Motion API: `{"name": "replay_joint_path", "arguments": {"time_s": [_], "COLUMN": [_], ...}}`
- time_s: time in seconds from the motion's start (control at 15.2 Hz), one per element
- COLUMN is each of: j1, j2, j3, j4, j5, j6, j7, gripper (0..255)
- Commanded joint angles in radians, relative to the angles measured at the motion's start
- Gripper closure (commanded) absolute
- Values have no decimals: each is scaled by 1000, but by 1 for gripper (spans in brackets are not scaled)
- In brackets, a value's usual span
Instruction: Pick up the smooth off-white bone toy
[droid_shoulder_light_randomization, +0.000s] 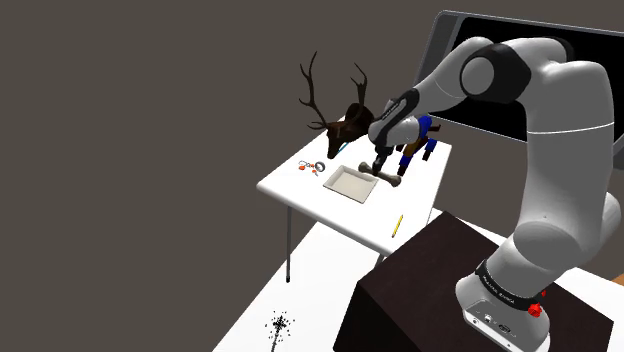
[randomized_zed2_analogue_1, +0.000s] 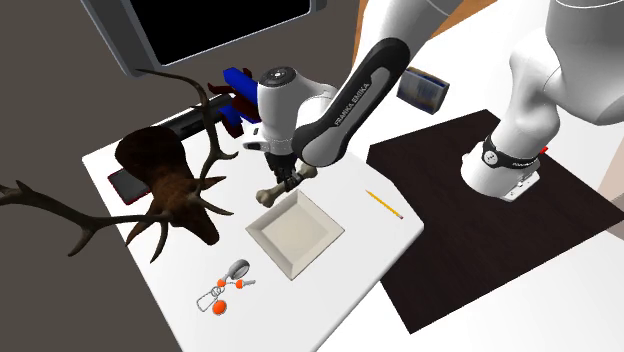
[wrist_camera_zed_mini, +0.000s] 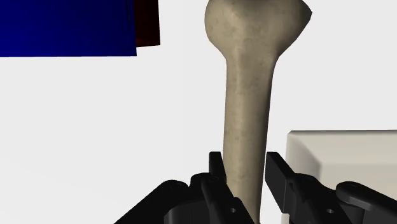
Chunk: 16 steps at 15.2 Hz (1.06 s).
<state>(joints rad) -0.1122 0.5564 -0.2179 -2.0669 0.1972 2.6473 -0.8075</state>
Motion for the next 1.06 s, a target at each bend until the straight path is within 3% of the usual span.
{"name": "replay_joint_path", "arguments": {"time_s": [0.0,0.99], "j1": [5,37], "j2": [-19,-164], "j3": [-6,-49], "j4": [-4,-16], "j5": [-6,-62], "j6": [-15,-146], "j7": [4,40], "gripper": [255,255]}}
